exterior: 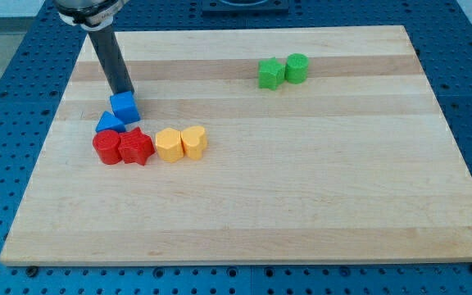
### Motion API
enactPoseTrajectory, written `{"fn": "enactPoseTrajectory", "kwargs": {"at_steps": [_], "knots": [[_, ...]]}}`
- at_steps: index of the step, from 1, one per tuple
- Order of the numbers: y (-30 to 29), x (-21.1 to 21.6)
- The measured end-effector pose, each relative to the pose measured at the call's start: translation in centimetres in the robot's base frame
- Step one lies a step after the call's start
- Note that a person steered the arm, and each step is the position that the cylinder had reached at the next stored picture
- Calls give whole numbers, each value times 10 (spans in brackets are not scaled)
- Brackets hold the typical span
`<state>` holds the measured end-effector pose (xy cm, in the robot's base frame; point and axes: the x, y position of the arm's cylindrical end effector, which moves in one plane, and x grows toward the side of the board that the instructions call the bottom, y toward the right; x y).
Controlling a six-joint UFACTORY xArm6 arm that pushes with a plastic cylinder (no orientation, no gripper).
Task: Slightly move the bottom left of the blue cube
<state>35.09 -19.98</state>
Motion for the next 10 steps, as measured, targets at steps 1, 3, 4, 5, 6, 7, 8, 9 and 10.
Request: {"fn": "enactPoseTrajectory", "kwargs": {"at_steps": [1, 3, 4, 5, 6, 7, 8, 9, 10], "knots": [[2, -4], [2, -37], [2, -54], [-8, -57], [-26, -49], [-45, -33], [-56, -12], [-60, 12], [-60, 39]]}}
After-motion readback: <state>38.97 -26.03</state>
